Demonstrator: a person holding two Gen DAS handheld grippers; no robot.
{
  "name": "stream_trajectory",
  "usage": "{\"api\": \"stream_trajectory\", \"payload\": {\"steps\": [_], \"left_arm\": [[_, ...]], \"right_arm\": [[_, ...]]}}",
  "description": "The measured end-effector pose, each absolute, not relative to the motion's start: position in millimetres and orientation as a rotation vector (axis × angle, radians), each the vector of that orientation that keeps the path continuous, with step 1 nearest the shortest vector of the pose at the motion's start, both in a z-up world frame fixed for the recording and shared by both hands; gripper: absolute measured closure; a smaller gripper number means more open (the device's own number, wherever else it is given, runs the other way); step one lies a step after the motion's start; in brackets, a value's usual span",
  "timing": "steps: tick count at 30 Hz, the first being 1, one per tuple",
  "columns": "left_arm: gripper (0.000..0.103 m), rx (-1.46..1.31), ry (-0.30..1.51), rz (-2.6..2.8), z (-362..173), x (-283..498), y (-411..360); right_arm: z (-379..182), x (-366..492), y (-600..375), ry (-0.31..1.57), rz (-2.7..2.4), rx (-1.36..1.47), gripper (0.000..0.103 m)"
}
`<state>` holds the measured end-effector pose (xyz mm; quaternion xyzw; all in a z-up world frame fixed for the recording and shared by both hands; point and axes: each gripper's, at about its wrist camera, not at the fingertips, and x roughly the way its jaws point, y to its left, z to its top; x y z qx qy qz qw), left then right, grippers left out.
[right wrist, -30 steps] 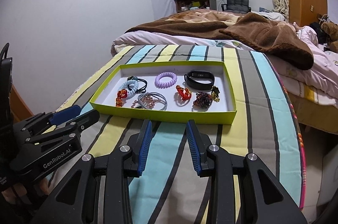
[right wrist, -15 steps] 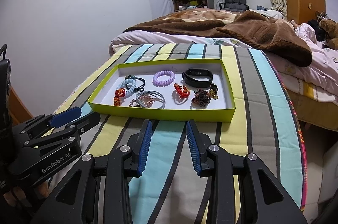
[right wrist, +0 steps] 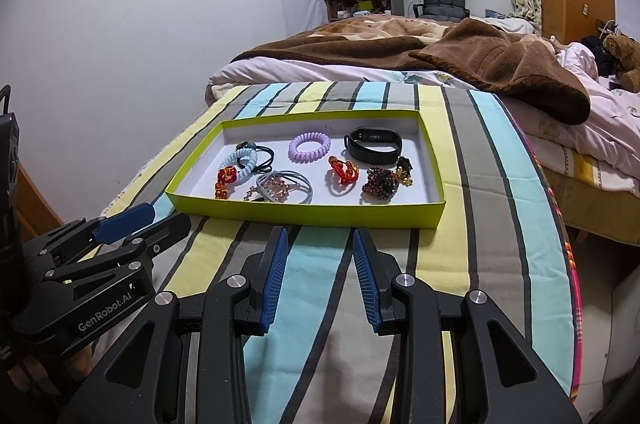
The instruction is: Organize jewelry
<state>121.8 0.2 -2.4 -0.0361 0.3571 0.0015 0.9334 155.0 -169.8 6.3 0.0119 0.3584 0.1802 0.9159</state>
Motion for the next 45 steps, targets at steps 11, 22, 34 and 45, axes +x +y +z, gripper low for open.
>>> {"api": "stream_trajectory", "payload": {"steps": [11, 22, 34, 45], "left_arm": [[0.056, -0.089, 0.724, 0.012, -2.2, 121.3, 3.6], [0.056, -0.086, 0.724, 0.011, -0.9, 121.6, 4.0], [0.056, -0.102, 0.719, -0.003, -1.3, 119.3, 4.4], [0.056, -0.085, 0.714, 0.039, -0.6, 118.1, 4.5]], "right_arm": [[5.4, 153.3, -171.7, 0.737, 0.369, 0.029, 0.068], [6.9, 152.9, -170.4, 0.733, 0.366, 0.027, 0.068], [6.5, 151.1, -168.2, 0.737, 0.367, 0.023, 0.068], [7.1, 150.3, -169.8, 0.735, 0.365, 0.029, 0.068]]}}
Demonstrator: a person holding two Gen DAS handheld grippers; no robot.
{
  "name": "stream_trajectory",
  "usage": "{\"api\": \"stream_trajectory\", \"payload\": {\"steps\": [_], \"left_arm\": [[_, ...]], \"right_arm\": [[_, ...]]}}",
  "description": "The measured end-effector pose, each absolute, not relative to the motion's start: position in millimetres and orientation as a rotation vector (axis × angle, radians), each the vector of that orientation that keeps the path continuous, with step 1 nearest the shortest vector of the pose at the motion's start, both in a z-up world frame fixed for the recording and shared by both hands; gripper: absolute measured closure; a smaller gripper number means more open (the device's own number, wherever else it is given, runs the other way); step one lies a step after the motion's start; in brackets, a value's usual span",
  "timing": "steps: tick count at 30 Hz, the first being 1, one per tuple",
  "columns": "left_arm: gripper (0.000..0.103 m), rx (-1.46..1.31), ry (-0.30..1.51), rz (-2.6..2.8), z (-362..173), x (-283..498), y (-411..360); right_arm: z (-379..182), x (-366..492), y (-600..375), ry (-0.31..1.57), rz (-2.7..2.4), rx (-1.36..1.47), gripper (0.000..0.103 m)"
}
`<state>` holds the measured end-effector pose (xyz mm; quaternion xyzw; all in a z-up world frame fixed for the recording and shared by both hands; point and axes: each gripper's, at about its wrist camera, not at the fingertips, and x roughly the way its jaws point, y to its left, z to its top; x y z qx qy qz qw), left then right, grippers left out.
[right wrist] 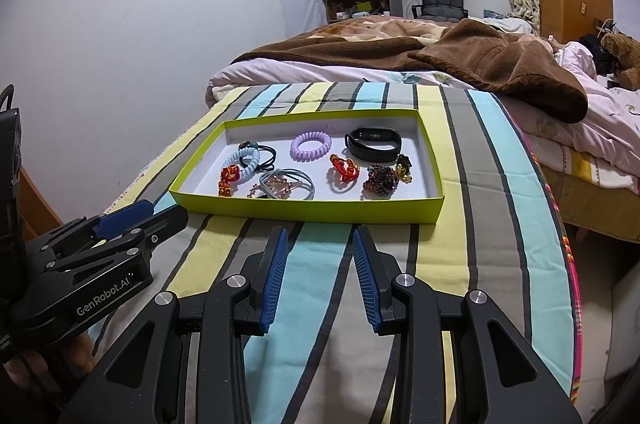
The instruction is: Organize jewelry
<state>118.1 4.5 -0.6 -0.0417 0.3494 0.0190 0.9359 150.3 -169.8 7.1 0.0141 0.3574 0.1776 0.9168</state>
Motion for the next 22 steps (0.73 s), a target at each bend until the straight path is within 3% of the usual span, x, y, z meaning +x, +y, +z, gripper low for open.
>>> {"api": "stream_trajectory", "payload": {"steps": [22], "left_arm": [[0.056, -0.088, 0.717, 0.03, 2.1, 114.5, 0.4]], "right_arm": [[8.4, 147.3, -171.6, 0.729, 0.358, 0.024, 0.068]]}}
